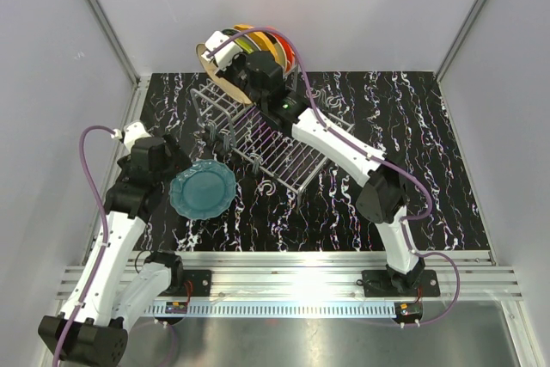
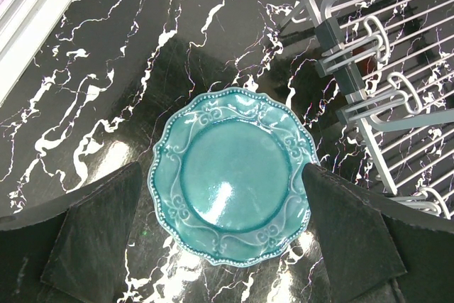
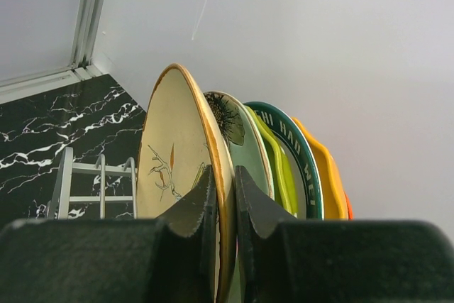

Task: Load the plates into the dish rack
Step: Insert the plate into the dish rack

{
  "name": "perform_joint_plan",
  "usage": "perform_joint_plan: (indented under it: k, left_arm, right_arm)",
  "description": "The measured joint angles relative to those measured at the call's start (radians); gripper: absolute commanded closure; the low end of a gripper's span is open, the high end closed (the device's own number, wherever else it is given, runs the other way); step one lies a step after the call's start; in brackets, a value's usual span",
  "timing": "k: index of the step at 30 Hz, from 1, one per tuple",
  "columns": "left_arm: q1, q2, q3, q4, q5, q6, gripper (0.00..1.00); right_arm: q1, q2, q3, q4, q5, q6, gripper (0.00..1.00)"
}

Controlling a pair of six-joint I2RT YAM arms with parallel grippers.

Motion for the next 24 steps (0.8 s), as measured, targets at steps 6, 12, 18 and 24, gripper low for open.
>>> perform_joint_plan:
  k: [6,12,18,24]
  left_arm:
    - [0.000,0.003,0.000,0.000,0.003,0.000,0.01]
    - [0.000,0.003,0.000,0.000,0.004,0.000,0.01]
    - [0.000,0.003,0.000,0.000,0.005,0.000,0.01]
    - [0.000,0.003,0.000,0.000,0.012,0.000,0.01]
  right_arm:
    - [-0.002,0.000,-0.018,0.033,-0.006,0.003,1.00]
    - [-0.002,0.000,-0.048,0.083,-0.006,0.011,1.00]
    - [-0.002,-0.024,-0.125,0.167,-0.006,0.018,1.00]
    - [-0.001,-0.055,-0.200,0.233,-0.005,0.018,1.00]
